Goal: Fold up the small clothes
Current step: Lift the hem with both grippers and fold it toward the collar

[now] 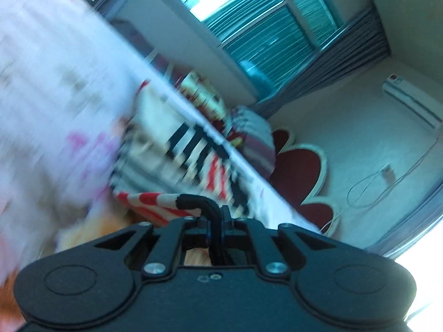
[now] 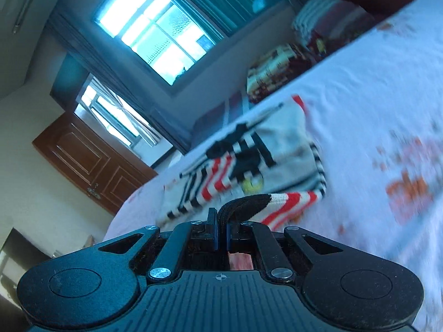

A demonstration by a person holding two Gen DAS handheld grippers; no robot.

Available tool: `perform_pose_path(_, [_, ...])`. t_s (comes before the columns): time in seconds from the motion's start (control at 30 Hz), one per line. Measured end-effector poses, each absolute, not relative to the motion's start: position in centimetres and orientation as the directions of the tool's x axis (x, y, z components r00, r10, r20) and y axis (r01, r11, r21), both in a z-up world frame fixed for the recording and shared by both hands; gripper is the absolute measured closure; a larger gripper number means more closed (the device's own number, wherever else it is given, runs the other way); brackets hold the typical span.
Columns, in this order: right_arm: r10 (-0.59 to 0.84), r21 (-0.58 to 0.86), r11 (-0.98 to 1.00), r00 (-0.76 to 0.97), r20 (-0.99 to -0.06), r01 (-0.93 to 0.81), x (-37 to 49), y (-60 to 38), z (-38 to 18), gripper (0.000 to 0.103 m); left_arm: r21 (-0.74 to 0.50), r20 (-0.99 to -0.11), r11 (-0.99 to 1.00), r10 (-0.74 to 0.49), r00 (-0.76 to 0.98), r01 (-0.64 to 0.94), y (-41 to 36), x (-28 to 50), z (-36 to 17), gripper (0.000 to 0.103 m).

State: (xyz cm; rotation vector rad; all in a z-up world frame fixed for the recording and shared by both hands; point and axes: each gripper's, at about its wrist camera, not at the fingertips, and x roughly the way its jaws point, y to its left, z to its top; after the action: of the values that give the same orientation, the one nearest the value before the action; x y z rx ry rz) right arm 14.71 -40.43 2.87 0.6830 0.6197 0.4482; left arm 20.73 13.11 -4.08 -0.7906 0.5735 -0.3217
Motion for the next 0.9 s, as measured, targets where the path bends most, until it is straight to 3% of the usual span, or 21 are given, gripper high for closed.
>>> perform_pose_path(0.2, [0.531, 0.691, 0.705, 0.763, -0.368, -0.157, 21.9, -40.7, 5.2, 0.099, -0.709, -0.351, 0.701, -0.449, 0.822, 0.08, 12.4, 27.3, -1.8, 0.098])
perform_pose_path(0.7, [0.574, 0.728, 0.679, 0.684, -0.45, -0.092, 48.1, -40.2, -3.9, 0.098, -0.61, -0.512, 0.792, -0.414, 0.752, 0.021, 12.1, 49.5, -7.2, 0.097])
perform_pose_path(0.77, [0.552, 0.681, 0.724, 0.686, -0.475, -0.11, 49.7, -39.4, -4.8, 0.097, -0.602, -0.508, 0.798, -0.41, 0.757, 0.027, 12.1, 50.6, -8.1, 0.085])
perform_pose_path(0.8, [0.537, 0.655, 0.747, 0.684, -0.494, -0.113, 50.3, -39.1, -5.0, 0.083, -0.6, -0.498, 0.8, -0.4, 0.769, 0.028, 12.2, 50.6, -8.3, 0.075])
perform_pose_path(0.83, [0.521, 0.628, 0.768, 0.692, -0.5, -0.125, 50.3, -38.8, -5.2, 0.057, -0.596, -0.489, 0.803, -0.39, 0.78, 0.028, 12.3, 50.6, -8.5, 0.049])
perform_pose_path(0.87, [0.498, 0.597, 0.789, 0.719, -0.485, -0.145, 50.0, -38.5, -5.2, 0.047, -0.586, -0.474, 0.81, -0.37, 0.799, 0.028, 12.3, 50.4, -8.6, 0.036])
perform_pose_path(0.9, [0.472, 0.574, 0.804, 0.753, -0.458, -0.154, 49.7, -38.6, -5.0, 0.038, -0.58, -0.462, 0.814, -0.356, 0.812, 0.027, 12.4, 50.2, -8.6, 0.036])
